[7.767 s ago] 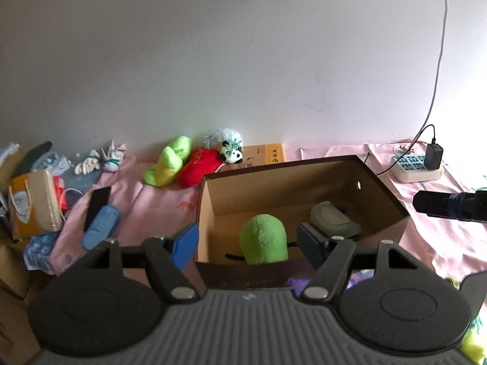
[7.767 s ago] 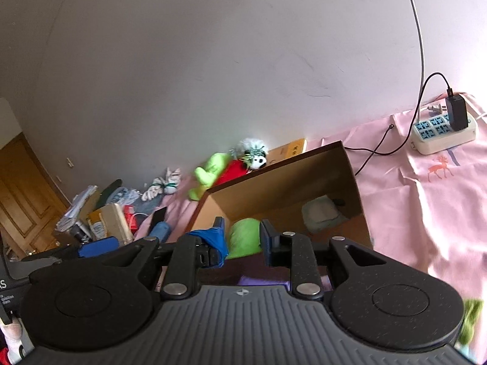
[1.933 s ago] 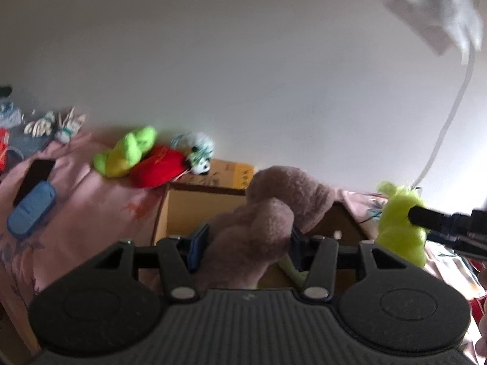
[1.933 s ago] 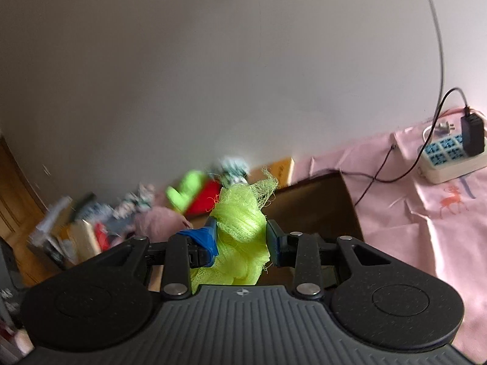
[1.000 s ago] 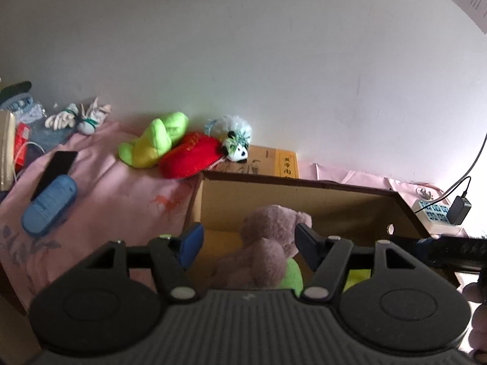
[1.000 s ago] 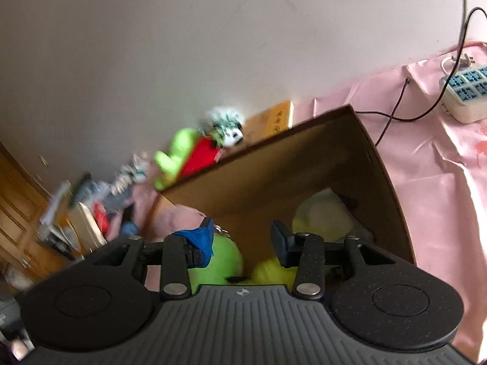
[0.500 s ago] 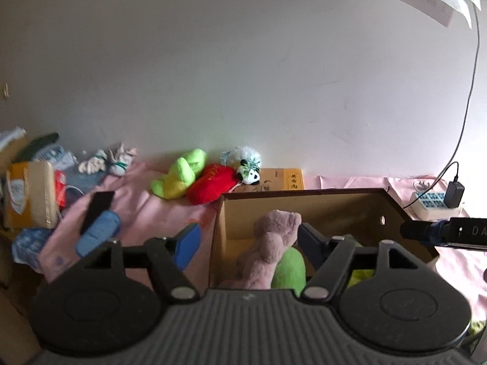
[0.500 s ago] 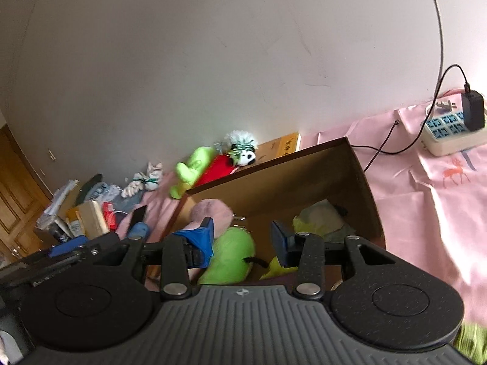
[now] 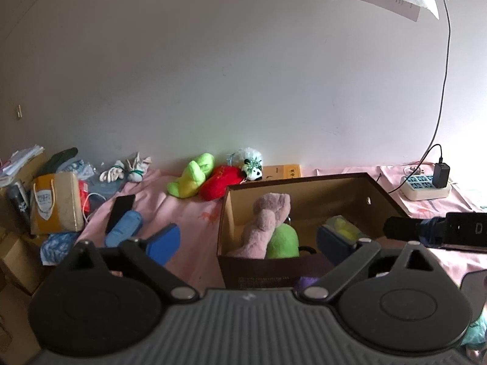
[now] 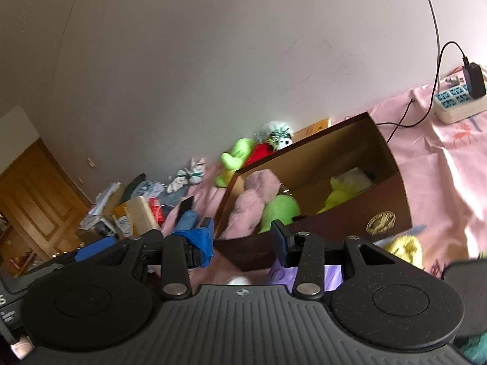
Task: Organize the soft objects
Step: 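Withdraw both tools from the box toward the remaining toys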
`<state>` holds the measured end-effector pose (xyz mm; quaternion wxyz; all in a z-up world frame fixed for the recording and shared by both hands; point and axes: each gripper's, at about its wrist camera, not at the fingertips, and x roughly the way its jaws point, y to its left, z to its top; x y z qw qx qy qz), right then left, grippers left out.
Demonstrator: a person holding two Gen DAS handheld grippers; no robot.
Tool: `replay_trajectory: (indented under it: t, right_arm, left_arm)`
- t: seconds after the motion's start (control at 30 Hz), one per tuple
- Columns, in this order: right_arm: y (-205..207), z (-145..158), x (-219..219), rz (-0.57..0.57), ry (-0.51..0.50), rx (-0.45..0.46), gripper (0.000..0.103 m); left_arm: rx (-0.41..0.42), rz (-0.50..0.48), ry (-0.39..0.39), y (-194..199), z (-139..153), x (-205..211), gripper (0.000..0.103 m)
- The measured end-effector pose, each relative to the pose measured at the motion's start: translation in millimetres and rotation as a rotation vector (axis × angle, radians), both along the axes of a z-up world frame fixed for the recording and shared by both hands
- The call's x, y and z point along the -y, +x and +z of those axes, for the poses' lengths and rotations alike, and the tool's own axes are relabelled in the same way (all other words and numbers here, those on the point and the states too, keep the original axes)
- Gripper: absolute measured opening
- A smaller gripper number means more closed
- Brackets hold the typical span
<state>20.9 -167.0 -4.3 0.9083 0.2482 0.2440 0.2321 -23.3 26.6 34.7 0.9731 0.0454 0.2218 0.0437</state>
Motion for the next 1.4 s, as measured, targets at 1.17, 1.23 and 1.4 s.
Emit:
replay_trajectory:
  t: [1.17,1.23,1.4]
  right_arm:
    - [-82.7,-73.3,35.4,-0.063,0.08,-0.136,0.027]
    - [-85.0,-75.9,34.2,-0.06,0.062,-0.137,0.027]
    - [-92.1,-82.3,32.7,-0.057,0.016,-0.136,0.027]
  left_arm:
    - [-0.228,0.067,-0.076,-57.0,-72.1,22.2,0.097]
    - [-0.248,0.08,-0.071,-56.1,-78.7,21.0,0.097]
    - [-0.281,0.086,-0.076,-59.0,-92.3,16.7,0.097]
